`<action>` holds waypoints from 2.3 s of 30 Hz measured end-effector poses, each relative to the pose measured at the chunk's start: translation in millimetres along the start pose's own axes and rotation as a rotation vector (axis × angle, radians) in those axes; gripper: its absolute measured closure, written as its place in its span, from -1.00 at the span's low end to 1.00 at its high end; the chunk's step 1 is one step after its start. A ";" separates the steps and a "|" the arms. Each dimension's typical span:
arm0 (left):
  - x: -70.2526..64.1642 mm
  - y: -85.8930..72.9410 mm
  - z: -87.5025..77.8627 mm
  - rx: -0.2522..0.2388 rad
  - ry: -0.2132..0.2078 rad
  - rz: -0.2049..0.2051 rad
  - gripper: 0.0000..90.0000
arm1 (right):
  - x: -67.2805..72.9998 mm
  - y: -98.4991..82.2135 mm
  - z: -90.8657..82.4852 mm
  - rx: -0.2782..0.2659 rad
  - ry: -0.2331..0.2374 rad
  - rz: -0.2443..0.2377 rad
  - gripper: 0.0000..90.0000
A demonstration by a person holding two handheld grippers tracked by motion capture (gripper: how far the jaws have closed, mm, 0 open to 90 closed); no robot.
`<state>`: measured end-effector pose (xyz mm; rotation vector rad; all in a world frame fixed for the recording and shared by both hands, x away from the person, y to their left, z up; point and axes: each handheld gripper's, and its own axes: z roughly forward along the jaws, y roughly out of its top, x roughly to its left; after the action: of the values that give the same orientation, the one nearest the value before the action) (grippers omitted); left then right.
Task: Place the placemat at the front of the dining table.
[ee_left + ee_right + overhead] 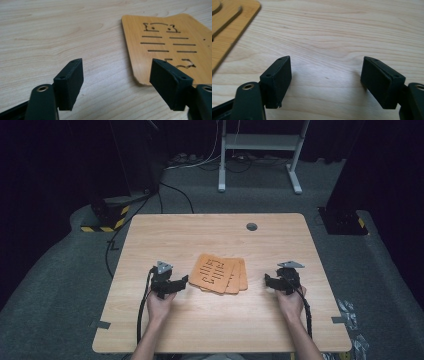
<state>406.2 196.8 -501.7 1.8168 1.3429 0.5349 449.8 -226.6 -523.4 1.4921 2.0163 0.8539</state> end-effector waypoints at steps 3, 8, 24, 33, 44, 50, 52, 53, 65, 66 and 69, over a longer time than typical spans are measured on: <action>-0.5 0.3 0.1 -0.004 -0.006 -0.006 -0.35 | -5.8 -2.0 -3.4 0.011 -0.007 -0.001 -0.51; -1.3 -0.4 1.5 0.008 0.003 -0.008 -0.31 | -15.0 -5.6 -4.7 0.011 -0.044 0.039 -0.64; -11.9 0.6 19.9 0.055 -0.042 -0.001 -0.32 | -15.0 -5.7 -4.8 0.011 -0.044 0.039 -0.65; -16.4 3.3 32.2 0.080 -0.056 -0.004 -0.27 | -14.8 -5.8 -4.9 0.011 -0.046 0.041 -0.65; -16.6 2.3 34.2 0.084 -0.054 0.000 -0.10 | -15.3 -6.0 -5.0 0.014 -0.046 0.031 -0.65; -17.3 2.2 33.9 0.080 -0.053 0.012 -0.05 | -15.2 -5.8 -5.4 0.019 -0.043 0.036 -0.65; -17.0 1.9 33.9 0.081 -0.052 0.013 -0.04 | -15.4 -5.4 -6.5 0.031 -0.035 0.037 -0.65; -17.1 1.8 34.1 0.081 -0.050 0.015 -0.04 | -15.4 -5.4 -6.5 0.031 -0.035 0.037 -0.65; -17.9 0.1 38.2 0.077 -0.042 0.030 0.04 | -15.6 -5.6 -6.4 0.030 -0.037 0.032 -0.65; -17.6 -0.2 38.4 0.073 -0.044 0.028 0.04 | -15.6 -5.6 -6.4 0.030 -0.037 0.033 -0.65; -17.4 -0.4 38.8 0.069 -0.048 0.027 0.06 | -15.6 -5.6 -6.4 0.030 -0.037 0.033 -0.65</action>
<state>428.0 167.2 -522.9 1.8945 1.3205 0.4616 446.1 -244.0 -522.8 1.5497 1.9913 0.8071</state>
